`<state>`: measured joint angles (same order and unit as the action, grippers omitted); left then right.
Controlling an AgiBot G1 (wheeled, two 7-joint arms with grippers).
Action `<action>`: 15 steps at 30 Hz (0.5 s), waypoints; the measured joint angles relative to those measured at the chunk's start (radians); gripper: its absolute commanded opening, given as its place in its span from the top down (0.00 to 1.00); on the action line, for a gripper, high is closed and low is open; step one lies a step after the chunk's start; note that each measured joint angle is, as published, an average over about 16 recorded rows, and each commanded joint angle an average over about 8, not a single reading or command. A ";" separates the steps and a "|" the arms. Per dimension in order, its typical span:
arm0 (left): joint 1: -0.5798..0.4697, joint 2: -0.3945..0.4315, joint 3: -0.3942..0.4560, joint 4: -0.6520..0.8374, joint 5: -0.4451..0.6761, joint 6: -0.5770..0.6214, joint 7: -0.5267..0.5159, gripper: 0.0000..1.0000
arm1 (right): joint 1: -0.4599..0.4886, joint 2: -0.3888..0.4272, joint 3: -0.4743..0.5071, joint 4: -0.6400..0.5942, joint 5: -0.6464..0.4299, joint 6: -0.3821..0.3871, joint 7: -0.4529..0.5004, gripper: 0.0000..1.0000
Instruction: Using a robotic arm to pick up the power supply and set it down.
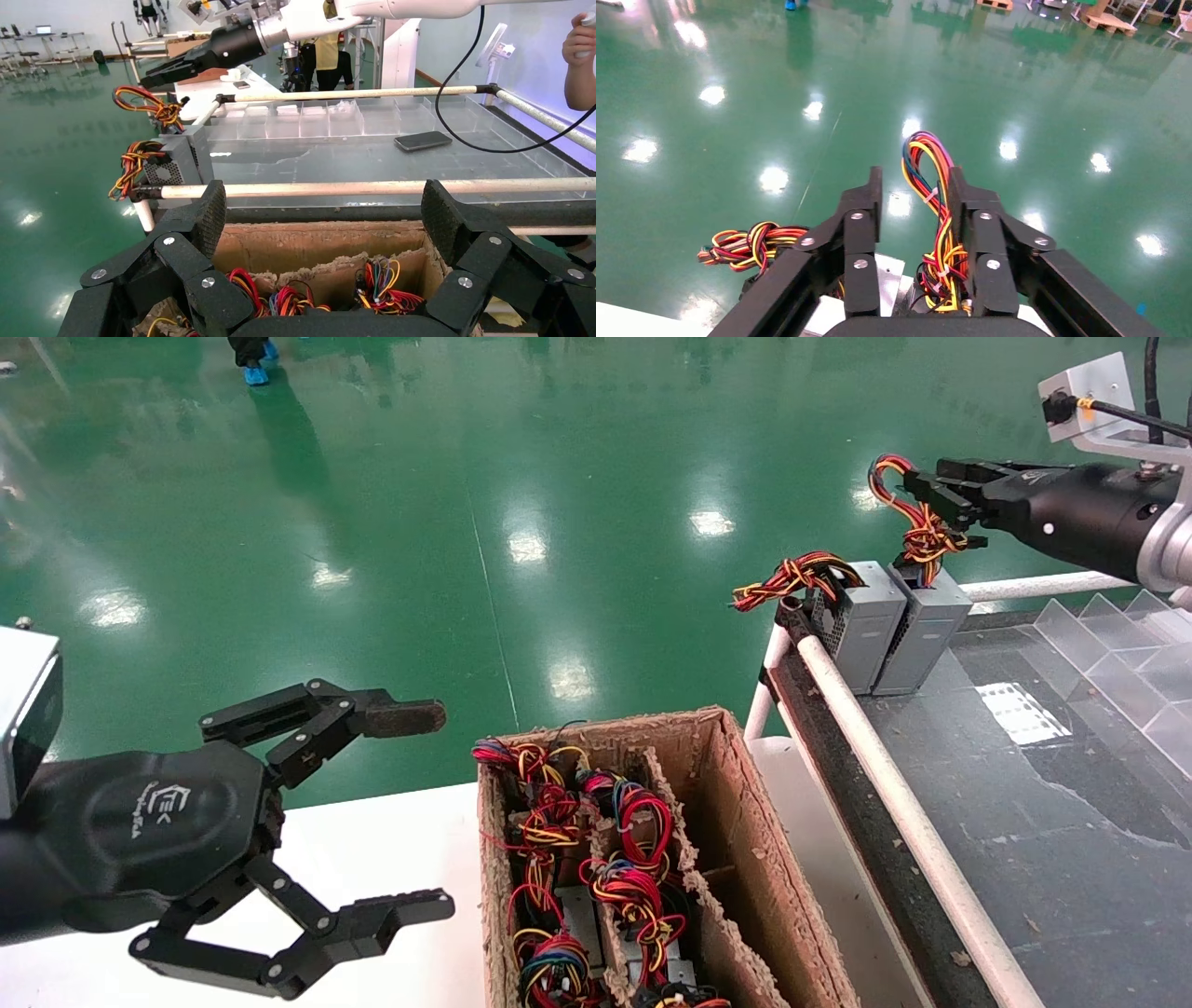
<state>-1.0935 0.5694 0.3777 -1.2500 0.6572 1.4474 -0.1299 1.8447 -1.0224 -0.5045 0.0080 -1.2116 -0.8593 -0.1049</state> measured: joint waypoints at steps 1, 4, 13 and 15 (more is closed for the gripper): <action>0.000 0.000 0.000 0.000 0.000 0.000 0.000 0.00 | 0.000 0.002 0.001 0.000 0.002 -0.004 -0.001 0.00; 0.000 0.000 0.000 0.000 0.000 0.000 0.000 0.00 | 0.001 0.008 0.006 0.002 0.008 -0.015 -0.002 0.00; 0.000 0.000 0.000 0.000 0.000 0.000 0.000 0.00 | -0.030 0.037 0.029 0.057 0.047 -0.068 0.003 0.00; 0.000 0.000 0.000 0.000 0.000 0.000 0.000 0.00 | -0.046 0.047 0.035 0.084 0.060 -0.084 0.008 0.00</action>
<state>-1.0933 0.5693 0.3777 -1.2497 0.6572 1.4472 -0.1298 1.7984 -0.9753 -0.4691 0.0924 -1.1518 -0.9437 -0.0966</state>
